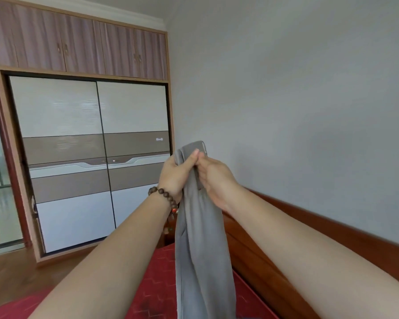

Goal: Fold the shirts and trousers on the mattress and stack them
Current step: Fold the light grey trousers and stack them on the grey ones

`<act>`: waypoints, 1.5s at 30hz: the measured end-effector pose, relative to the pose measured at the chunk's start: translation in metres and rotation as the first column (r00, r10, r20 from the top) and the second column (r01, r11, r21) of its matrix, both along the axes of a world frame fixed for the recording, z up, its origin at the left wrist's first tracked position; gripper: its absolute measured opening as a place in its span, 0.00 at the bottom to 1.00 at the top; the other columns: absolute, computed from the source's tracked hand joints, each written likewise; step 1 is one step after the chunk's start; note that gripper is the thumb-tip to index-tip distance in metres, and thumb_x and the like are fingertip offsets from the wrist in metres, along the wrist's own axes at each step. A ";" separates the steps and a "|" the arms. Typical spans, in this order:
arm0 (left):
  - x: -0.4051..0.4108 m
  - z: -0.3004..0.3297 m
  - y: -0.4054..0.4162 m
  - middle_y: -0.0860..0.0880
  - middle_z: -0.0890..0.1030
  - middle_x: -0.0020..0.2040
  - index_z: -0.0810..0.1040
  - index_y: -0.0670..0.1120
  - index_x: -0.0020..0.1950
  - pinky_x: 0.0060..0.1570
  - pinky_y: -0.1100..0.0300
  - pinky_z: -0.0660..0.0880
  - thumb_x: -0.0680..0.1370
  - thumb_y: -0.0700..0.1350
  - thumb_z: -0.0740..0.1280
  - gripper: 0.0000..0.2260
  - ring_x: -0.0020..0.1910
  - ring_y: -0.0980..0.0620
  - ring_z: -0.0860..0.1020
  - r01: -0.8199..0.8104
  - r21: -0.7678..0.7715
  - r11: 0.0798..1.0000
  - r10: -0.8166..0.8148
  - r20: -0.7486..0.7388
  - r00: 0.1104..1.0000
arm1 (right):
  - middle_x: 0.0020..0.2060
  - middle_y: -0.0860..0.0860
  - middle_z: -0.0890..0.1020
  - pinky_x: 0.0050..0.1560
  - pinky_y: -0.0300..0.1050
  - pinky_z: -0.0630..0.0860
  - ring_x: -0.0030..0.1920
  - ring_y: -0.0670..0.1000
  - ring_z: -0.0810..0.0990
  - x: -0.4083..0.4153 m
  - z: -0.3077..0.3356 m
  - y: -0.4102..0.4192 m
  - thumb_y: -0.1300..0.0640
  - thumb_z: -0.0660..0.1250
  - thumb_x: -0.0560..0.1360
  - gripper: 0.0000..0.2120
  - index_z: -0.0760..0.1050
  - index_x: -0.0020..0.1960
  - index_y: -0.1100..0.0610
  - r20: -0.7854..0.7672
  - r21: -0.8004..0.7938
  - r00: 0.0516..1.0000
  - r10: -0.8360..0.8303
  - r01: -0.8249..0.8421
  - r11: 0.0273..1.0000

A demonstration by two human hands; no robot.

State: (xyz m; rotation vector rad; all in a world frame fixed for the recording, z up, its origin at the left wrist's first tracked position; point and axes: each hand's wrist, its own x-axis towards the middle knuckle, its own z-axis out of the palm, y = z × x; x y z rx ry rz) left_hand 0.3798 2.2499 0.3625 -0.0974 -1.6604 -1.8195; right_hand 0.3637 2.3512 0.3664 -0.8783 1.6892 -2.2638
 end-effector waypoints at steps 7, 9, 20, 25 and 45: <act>0.029 0.010 -0.039 0.47 0.86 0.43 0.81 0.43 0.51 0.38 0.60 0.80 0.79 0.39 0.63 0.07 0.42 0.52 0.84 0.156 0.009 0.988 -0.156 -0.041 0.987 | 0.72 0.54 0.67 0.72 0.49 0.62 0.71 0.52 0.66 -0.040 0.014 0.053 0.52 0.73 0.73 0.34 0.63 0.74 0.55 -0.224 0.130 0.929 -0.296 0.329 0.935; 0.040 0.014 -0.047 0.46 0.85 0.46 0.81 0.44 0.51 0.40 0.59 0.80 0.77 0.41 0.65 0.07 0.44 0.51 0.84 0.208 -0.032 0.978 -0.209 -0.047 0.977 | 0.75 0.53 0.62 0.70 0.53 0.62 0.70 0.52 0.68 -0.050 0.013 0.065 0.50 0.74 0.71 0.45 0.50 0.79 0.51 -0.015 0.191 0.999 -0.044 0.046 0.981; 0.105 -0.010 -0.116 0.44 0.85 0.48 0.85 0.43 0.46 0.41 0.59 0.80 0.68 0.42 0.71 0.09 0.45 0.49 0.84 0.117 -0.082 0.990 -0.093 0.256 0.962 | 0.48 0.56 0.85 0.44 0.45 0.82 0.48 0.52 0.85 -0.032 0.006 0.010 0.67 0.73 0.69 0.14 0.80 0.54 0.62 -0.036 -0.020 0.976 0.217 -0.218 0.976; 0.120 -0.023 -0.125 0.45 0.85 0.43 0.86 0.44 0.42 0.40 0.59 0.80 0.69 0.38 0.69 0.07 0.41 0.50 0.84 0.045 0.020 0.999 -0.047 0.138 0.989 | 0.55 0.56 0.83 0.55 0.50 0.79 0.55 0.54 0.83 -0.037 -0.007 -0.007 0.56 0.77 0.63 0.24 0.78 0.58 0.58 -0.021 0.082 0.955 0.297 -0.295 0.952; 0.086 -0.096 -0.217 0.43 0.85 0.45 0.86 0.43 0.42 0.38 0.58 0.80 0.73 0.42 0.69 0.06 0.42 0.48 0.84 -0.079 0.158 0.984 0.026 0.312 0.950 | 0.57 0.59 0.82 0.61 0.53 0.75 0.58 0.58 0.81 -0.104 -0.068 -0.090 0.63 0.71 0.70 0.21 0.75 0.63 0.65 0.180 0.111 0.916 0.358 -0.381 0.918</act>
